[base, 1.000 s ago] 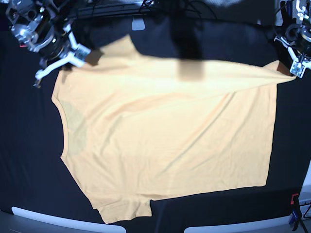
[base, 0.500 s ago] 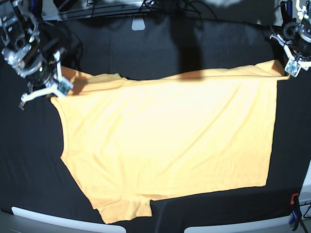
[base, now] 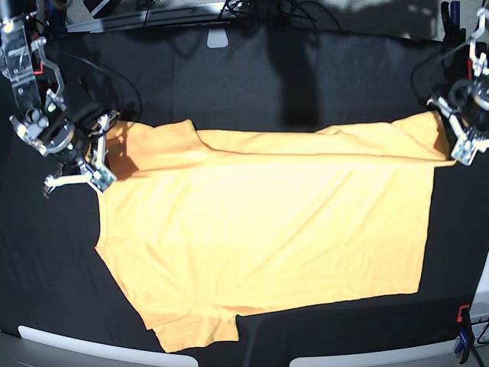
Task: Layout the t-shirt on the table in an organized manner, then fold the t-shirt properly
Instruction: 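Drag the held edge with both grippers toward the robot, flattening the shirt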
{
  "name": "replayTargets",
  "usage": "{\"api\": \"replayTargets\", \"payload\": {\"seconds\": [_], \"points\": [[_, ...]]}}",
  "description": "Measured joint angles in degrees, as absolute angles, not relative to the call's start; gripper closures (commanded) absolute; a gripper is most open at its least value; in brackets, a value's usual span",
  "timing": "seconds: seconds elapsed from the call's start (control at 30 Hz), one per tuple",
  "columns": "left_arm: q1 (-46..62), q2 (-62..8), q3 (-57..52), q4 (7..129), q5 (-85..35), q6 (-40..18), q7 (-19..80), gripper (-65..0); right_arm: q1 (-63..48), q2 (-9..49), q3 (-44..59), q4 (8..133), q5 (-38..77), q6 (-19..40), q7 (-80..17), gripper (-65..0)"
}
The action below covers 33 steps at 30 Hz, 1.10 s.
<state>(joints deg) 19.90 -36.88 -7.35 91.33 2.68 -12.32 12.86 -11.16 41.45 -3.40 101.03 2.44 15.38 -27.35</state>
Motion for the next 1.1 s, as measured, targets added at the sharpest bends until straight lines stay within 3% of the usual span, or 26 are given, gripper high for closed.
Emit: {"api": "replayTargets", "payload": {"seconds": [0.23,0.5,0.53,0.57,0.63,0.67,0.7,0.93,1.1], "points": [[10.87,-36.82,0.84,81.36,3.38,-12.43,13.28,0.0,-4.75,41.28,-11.33,92.9,1.54,15.38,-27.49,0.0],[4.21,-36.53,1.93,74.08,3.2,-12.69,12.82,0.0,3.51,41.1,-17.32,85.08,0.69,15.62,-26.65,0.0],[4.1,-36.56,1.93,74.08,3.31,-12.69,12.58,0.0,3.86,41.08,-17.8,84.6,0.69,15.64,-26.57,-4.1],[4.1,-36.53,1.93,74.08,3.36,-12.64,12.47,0.0,4.32,41.08,-18.06,84.27,0.64,15.66,-26.65,-12.5],[4.25,-36.56,1.93,74.06,3.36,-12.49,12.93,-16.2,5.15,41.17,-18.0,84.09,0.08,15.66,-27.4,-25.6],[4.27,-36.69,1.93,74.06,3.6,-12.38,13.54,-24.0,5.67,41.34,-17.96,84.09,0.12,15.66,-27.73,-27.7],[4.27,-37.04,1.93,74.08,3.64,-12.4,13.82,-27.8,6.17,41.47,-17.93,84.38,0.54,15.51,-29.56,-27.6],[5.98,-42.83,1.83,84.18,3.38,-12.64,25.3,-27.9,6.81,45.63,-17.91,92.44,6.7,15.05,-35.4,-27.5],[13.78,-45.1,1.87,96.27,4.49,-20.95,25.43,-27.9,2.35,49.06,-17.93,96.31,4.69,15.25,-36.53,-27.4]]}}
